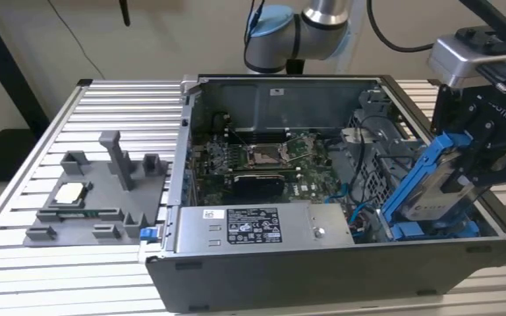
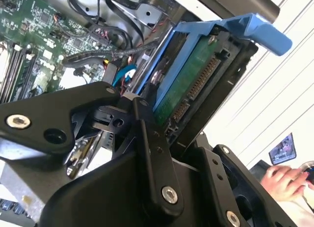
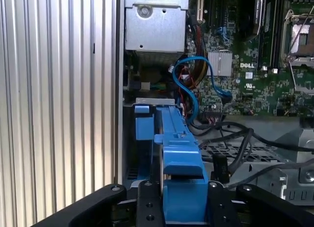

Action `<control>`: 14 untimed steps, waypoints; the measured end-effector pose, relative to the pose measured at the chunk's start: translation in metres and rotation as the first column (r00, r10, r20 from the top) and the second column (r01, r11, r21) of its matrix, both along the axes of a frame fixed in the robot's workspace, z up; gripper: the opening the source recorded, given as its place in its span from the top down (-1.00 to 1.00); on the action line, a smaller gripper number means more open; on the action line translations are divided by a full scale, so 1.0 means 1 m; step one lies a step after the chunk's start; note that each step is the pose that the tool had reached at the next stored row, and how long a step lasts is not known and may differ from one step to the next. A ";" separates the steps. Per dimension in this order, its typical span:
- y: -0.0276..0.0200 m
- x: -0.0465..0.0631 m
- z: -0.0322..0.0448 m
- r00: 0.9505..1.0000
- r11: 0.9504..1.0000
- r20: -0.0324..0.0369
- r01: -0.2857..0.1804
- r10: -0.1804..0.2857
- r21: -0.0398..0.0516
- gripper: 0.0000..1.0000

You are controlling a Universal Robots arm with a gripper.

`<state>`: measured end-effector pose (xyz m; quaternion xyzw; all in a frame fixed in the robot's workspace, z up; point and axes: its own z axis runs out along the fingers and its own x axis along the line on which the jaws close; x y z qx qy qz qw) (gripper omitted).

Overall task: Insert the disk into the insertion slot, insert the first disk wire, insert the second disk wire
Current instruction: 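Insert the disk into the insertion slot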

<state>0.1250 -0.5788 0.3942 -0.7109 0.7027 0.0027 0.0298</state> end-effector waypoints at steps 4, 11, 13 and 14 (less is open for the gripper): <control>0.0000 -0.001 -0.0010 1.000 1.000 -0.001 0.001 -0.001 0.000 0.35; -0.0002 -0.001 0.0110 1.000 1.000 -0.001 0.001 -0.001 0.006 0.18; -0.0002 -0.001 0.0134 1.000 1.000 -0.001 0.001 -0.001 0.007 0.18; -0.0002 -0.001 0.0142 1.000 1.000 -0.001 0.001 -0.001 0.007 0.18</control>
